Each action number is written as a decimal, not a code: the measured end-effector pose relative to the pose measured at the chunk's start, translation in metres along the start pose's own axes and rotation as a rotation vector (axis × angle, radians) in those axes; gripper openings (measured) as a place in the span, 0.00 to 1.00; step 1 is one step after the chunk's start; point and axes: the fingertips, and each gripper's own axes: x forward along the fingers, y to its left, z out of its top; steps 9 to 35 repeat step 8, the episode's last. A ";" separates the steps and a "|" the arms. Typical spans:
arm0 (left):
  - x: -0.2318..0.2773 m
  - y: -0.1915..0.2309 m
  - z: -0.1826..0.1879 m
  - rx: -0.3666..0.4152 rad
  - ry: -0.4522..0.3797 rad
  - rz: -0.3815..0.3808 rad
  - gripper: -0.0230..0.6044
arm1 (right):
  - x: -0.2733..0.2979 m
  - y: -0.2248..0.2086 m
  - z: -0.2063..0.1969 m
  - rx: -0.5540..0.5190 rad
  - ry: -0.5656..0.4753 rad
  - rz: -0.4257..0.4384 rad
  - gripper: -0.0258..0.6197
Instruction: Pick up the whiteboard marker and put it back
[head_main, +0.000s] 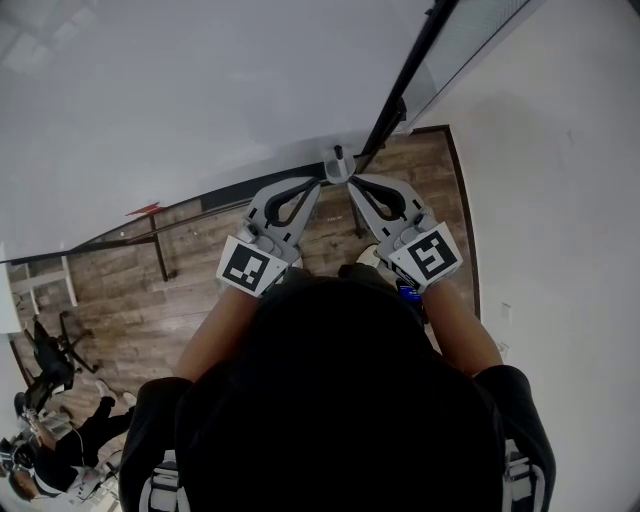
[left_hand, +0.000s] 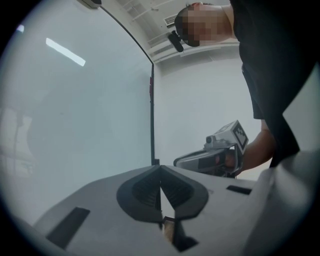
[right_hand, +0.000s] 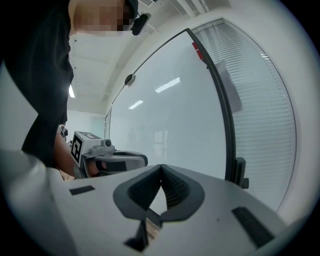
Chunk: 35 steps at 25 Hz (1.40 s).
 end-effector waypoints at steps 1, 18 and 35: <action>0.000 0.000 0.000 0.007 0.001 0.002 0.04 | 0.000 0.000 -0.001 -0.006 0.003 0.001 0.04; 0.002 0.003 -0.003 -0.001 0.008 0.004 0.04 | 0.002 -0.004 0.001 -0.017 0.002 0.001 0.04; 0.002 0.003 -0.003 -0.001 0.008 0.004 0.04 | 0.002 -0.004 0.001 -0.017 0.002 0.001 0.04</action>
